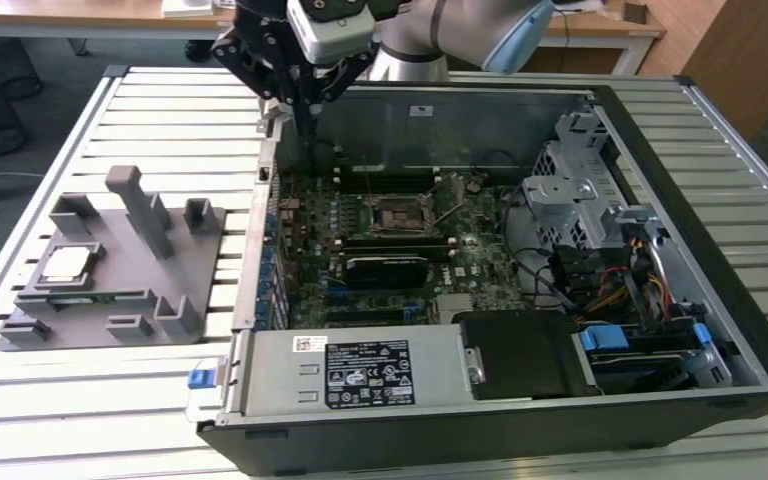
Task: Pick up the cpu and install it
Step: 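Reach for the cpu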
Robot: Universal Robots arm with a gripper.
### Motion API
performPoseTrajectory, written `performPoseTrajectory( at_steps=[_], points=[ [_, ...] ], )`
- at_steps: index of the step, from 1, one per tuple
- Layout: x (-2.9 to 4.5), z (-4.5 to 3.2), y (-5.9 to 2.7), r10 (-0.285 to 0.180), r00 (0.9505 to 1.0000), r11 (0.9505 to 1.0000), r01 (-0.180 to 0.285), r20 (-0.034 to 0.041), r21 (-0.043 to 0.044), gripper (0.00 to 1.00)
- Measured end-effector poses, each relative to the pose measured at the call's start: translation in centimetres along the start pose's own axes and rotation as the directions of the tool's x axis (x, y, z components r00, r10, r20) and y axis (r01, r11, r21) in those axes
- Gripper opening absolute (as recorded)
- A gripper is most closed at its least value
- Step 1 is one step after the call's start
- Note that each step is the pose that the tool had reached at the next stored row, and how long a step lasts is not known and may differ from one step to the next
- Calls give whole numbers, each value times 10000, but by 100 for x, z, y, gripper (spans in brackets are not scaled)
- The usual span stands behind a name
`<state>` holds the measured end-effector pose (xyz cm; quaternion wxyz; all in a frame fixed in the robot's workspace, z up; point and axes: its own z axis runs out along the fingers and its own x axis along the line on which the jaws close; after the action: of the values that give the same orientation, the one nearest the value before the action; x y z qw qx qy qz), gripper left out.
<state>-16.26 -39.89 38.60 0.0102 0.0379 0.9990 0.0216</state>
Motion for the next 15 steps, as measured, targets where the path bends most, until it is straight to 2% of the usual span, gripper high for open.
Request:
performPoseTrajectory(
  at_steps=[15],
  points=[
    [84,12,-7,1,10000,10000,-1,-13,2,11]
  ],
)
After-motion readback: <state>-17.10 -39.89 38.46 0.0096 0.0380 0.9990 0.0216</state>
